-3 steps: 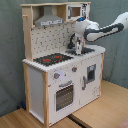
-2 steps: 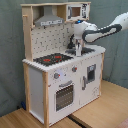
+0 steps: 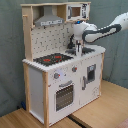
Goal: Play with the kitchen
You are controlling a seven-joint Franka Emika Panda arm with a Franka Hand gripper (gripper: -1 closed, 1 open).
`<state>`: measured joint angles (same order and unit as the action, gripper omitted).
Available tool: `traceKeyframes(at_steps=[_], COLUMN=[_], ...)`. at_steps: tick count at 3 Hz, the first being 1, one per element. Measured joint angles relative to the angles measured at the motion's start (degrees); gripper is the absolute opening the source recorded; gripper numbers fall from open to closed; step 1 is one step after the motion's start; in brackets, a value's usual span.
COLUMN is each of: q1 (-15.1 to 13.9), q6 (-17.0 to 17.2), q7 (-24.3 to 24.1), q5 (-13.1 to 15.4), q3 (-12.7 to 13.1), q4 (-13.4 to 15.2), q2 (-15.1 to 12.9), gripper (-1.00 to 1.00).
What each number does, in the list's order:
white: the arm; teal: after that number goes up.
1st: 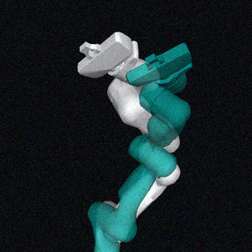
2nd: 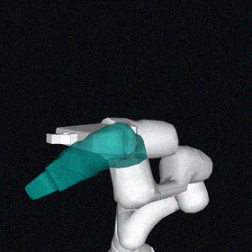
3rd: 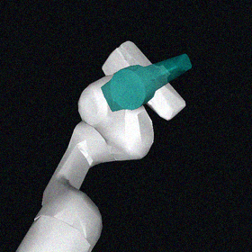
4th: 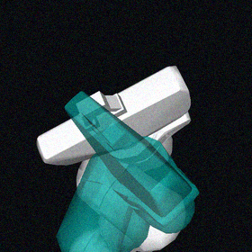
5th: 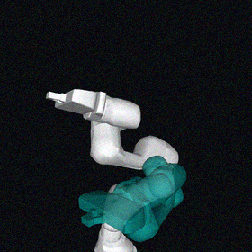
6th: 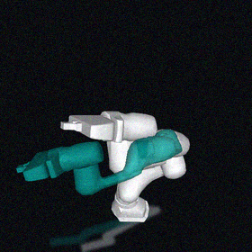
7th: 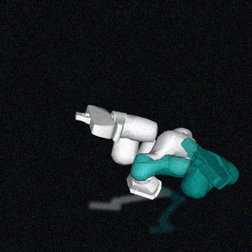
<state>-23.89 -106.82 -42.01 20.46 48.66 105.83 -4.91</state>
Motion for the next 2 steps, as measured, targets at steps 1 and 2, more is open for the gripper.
traceKeyframes(at_steps=[1,2], q1=[0.1,0.1], q6=[5.5,10.2], q7=[0.1,0.2], q5=[-0.7,-0.7], q3=[0.8,1.9], q4=[-2.1,-6.0], q2=[-0.3,-0.2], gripper=[-1.00,-1.00])
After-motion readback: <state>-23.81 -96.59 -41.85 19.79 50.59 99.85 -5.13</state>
